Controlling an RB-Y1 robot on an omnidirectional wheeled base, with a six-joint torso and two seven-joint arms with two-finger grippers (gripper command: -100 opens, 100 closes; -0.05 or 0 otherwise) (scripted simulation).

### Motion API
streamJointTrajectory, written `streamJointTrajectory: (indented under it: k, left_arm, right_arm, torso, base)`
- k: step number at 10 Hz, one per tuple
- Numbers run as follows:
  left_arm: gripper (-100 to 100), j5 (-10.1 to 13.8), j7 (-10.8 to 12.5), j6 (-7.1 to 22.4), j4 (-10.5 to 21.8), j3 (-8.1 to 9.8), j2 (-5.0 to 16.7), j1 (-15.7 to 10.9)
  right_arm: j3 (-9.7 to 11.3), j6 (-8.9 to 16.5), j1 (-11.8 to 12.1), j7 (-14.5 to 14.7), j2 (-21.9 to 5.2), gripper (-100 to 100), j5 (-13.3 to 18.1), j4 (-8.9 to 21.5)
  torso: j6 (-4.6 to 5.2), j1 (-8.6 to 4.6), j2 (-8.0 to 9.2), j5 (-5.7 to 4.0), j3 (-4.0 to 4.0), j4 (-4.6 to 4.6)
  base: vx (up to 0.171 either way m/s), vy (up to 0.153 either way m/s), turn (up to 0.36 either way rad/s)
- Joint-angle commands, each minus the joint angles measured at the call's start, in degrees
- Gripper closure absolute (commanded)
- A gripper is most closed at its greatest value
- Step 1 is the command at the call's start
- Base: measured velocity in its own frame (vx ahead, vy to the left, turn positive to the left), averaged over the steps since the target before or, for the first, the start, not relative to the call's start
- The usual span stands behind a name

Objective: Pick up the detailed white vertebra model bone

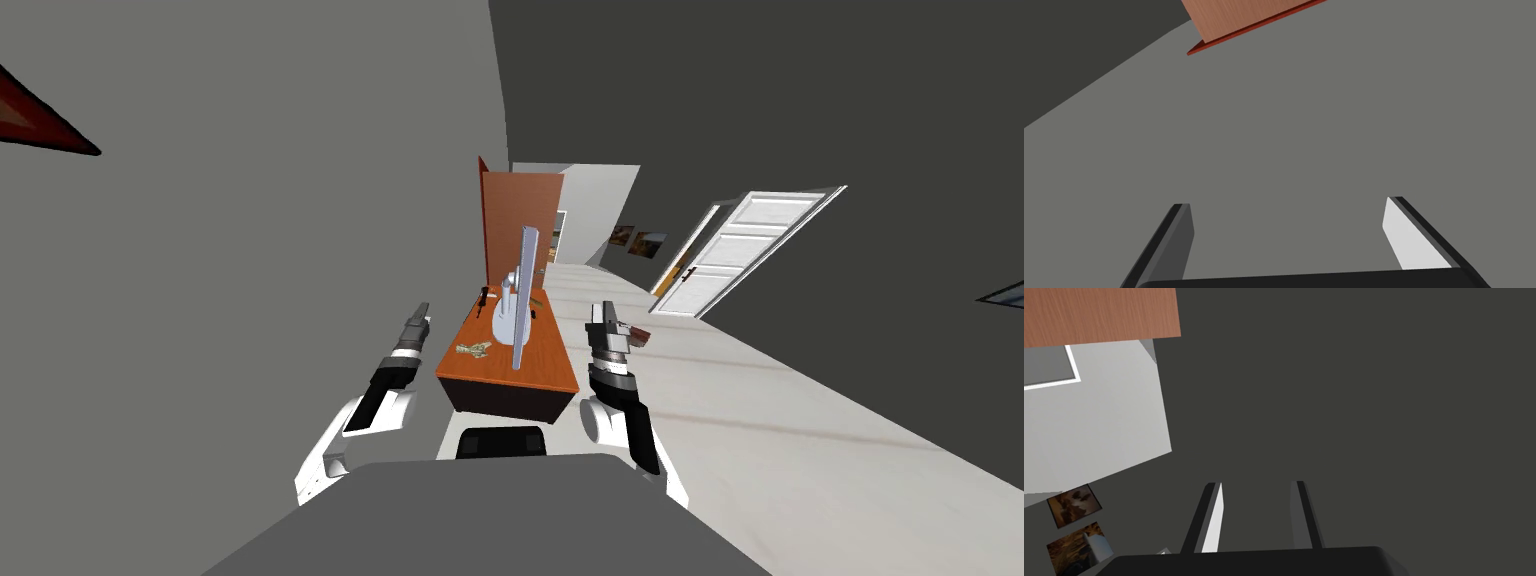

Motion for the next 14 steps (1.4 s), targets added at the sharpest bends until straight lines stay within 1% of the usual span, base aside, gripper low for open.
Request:
streamJointTrajectory:
  k: [1, 2, 3, 4, 5, 6, 7, 8, 9, 10, 11, 12, 13, 14]
  left_arm:
    - [-100, 0.16, 0.39, 2.86, 2.86, 1.29, 0.57, -1.83]
    - [-100, 0.16, 0.39, 3.08, 2.87, 1.29, 0.57, -1.83]
    - [-100, 0.23, 0.64, 5.25, 5.02, 2.26, 0.86, -2.97]
    - [-100, 0.31, 0.90, 6.65, 7.15, 3.24, 1.14, -4.15]
    - [-100, 0.31, 0.90, 7.48, 7.71, 3.24, 1.14, -4.15]
    - [-100, 0.38, 1.17, 9.33, 10.24, 4.25, 1.42, -5.36]
    - [-100, 0.38, 1.17, 9.77, 10.24, 4.25, 1.42, -5.36]
    - [-100, 0.46, 1.44, 12.10, 12.35, 5.28, 1.70, -6.60]
    - [-100, 0.54, 1.72, 13.53, 14.25, 6.33, 2.00, -7.87]
    - [-100, 0.54, 1.72, 14.46, 15.47, 6.33, 2.00, -7.87]
    - [-100, 0.62, 2.00, 16.05, 17.94, 7.39, 2.31, -9.16]
    - [-100, 0.62, 2.00, 16.84, 18.15, 7.39, 2.31, -9.16]
    - [-100, 0.70, 2.28, 19.21, 20.10, 8.45, 2.64, -10.48]
    - [-100, 0.70, 2.28, 19.24, 20.86, 8.45, 2.64, -10.48]
  right_arm:
    - [0.00, 0.00, 0.00, 0.00, 0.00, 0, 0.00, 0.00]
    - [0.00, 0.00, -0.01, 0.00, 0.00, 0, 0.00, 0.00]
    - [0.00, 0.00, 0.00, 0.00, 0.00, 0, 0.00, 0.00]
    - [0.00, 0.00, -0.01, 0.00, 0.00, 0, 0.00, 0.00]
    - [0.01, 0.00, -0.01, 0.00, 0.00, 0, 0.00, 0.00]
    - [0.00, 0.00, 0.00, 0.00, 0.00, 0, 0.00, 0.00]
    - [0.00, 0.00, 0.00, 0.00, 0.00, 0, 0.00, 0.00]
    - [0.00, 0.00, 0.00, 0.00, 0.00, 0, 0.00, 0.00]
    - [0.00, 0.00, -0.01, 0.00, 0.00, 0, 0.00, 0.00]
    - [0.00, 0.00, 0.00, 0.00, 0.00, 0, 0.00, 0.00]
    - [0.00, 0.00, 0.00, 0.00, 0.00, 0, 0.00, 0.00]
    - [0.00, 0.00, 0.00, 0.00, 0.00, 0, 0.00, 0.00]
    - [0.00, 0.00, 0.00, 0.00, 0.00, 0, 0.00, 0.00]
    - [0.00, 0.00, 0.00, 0.00, 0.00, 0, 0.00, 0.00]
  torso:
    - [0.00, 0.00, 0.00, 0.00, 0.00, 0.00]
    - [0.03, 0.00, -0.01, 0.00, -0.01, 0.00]
    - [0.01, 0.01, -0.01, 0.00, -0.01, 0.00]
    - [0.03, -0.01, -0.02, 0.00, -0.01, -0.01]
    - [0.04, -0.02, -0.02, 0.00, -0.01, 0.00]
    - [-0.01, 0.00, -0.01, 0.00, -0.01, 0.00]
    - [0.02, 0.00, -0.01, 0.00, -0.01, 0.00]
    - [0.00, 0.00, 0.00, 0.00, 0.00, 0.00]
    - [0.03, -0.02, -0.01, 0.00, 0.00, 0.00]
    - [0.02, -0.04, -0.01, -0.01, -0.01, 0.00]
    - [-0.01, -0.01, -0.01, 0.00, -0.01, -0.01]
    - [0.02, -0.03, 0.00, -0.01, 0.00, 0.00]
    - [-0.02, 0.01, 0.00, 0.00, 0.00, 0.00]
    - [0.01, 0.00, 0.00, 0.00, 0.00, 0.00]
  base:
    - [-0.002, -0.017, -0.110]
    - [-0.002, -0.012, -0.081]
    - [-0.003, -0.017, -0.144]
    - [-0.005, -0.023, -0.267]
    - [-0.002, -0.012, -0.056]
    - [-0.002, -0.017, -0.096]
    - [-0.002, -0.014, -0.085]
    - [-0.002, -0.020, -0.167]
    - [-0.003, -0.026, -0.189]
    - [-0.001, -0.017, -0.087]
    - [-0.003, -0.022, -0.193]
    - [-0.003, -0.012, -0.071]
    - [-0.001, -0.016, -0.155]
    - [0.000, -0.010, -0.074]
